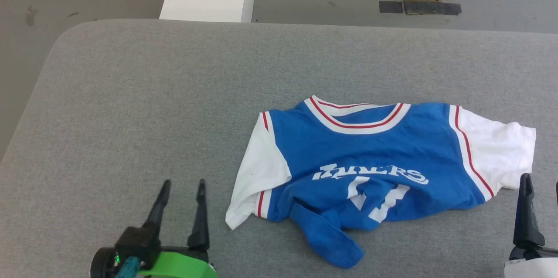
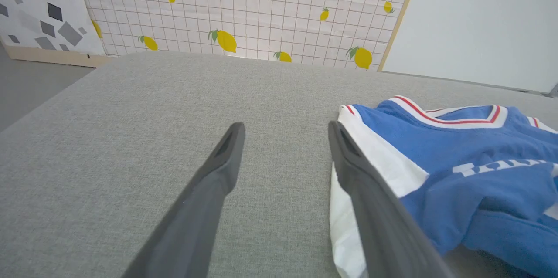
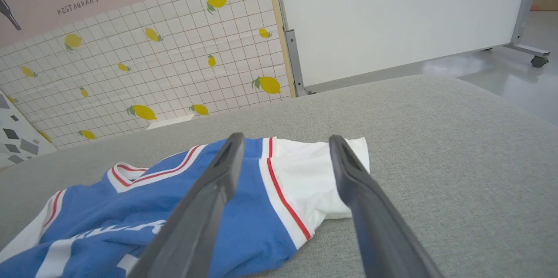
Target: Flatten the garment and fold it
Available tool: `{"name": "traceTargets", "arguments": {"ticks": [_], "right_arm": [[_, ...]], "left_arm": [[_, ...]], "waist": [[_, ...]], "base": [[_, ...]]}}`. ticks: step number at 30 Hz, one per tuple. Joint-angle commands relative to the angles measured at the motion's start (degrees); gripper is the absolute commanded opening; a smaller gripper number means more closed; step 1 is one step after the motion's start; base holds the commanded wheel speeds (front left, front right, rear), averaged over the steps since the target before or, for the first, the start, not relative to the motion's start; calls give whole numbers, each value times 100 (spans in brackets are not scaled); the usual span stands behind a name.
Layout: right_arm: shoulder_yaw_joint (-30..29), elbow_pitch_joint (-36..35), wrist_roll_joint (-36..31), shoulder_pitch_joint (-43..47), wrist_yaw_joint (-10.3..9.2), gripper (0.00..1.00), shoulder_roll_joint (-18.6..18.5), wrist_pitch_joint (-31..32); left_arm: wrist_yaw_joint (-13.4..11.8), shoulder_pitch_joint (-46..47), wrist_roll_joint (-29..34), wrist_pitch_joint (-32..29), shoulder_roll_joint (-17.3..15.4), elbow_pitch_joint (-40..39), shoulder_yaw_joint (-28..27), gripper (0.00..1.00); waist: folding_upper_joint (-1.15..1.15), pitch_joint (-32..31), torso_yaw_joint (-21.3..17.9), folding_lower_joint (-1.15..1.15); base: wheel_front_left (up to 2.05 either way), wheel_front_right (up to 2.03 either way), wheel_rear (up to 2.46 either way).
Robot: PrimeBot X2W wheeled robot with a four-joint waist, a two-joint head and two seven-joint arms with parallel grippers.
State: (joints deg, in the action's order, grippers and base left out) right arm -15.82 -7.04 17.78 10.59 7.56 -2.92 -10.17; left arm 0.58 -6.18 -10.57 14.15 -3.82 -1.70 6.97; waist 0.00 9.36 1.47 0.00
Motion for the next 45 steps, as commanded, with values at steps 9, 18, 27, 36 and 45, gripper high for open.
{"name": "traceTargets", "arguments": {"ticks": [9, 18, 27, 36, 45], "right_arm": [[-41, 4, -12, -180, -8, 100, 3, 8], [113, 51, 60, -293, -8, 100, 3, 23], [179, 50, 53, -452, -8, 100, 4, 27], [196, 85, 48, -530, -8, 100, 4, 76], [162, -54, -111, -742, -8, 100, 4, 691]], "left_arm": [[417, 422, 214, -1426, -478, -376, 513, 100], [608, 702, -134, -2623, -659, -336, 1025, 100], [575, 1047, -163, -3025, -823, 83, 1126, 100], [565, 1456, -370, -2593, -708, 750, 1051, 0], [277, 1037, -865, -2227, -627, 293, 523, 0]], "waist": [[0, 129, 52, 0], [0, 487, 91, 0], [0, 820, 10, 0], [0, 828, -92, 0], [0, 648, -132, 0]], "base": [[0, 0, 0], [0, 0, 0], [0, 0, 0], [0, 0, 0], [0, 0, 0]]}}
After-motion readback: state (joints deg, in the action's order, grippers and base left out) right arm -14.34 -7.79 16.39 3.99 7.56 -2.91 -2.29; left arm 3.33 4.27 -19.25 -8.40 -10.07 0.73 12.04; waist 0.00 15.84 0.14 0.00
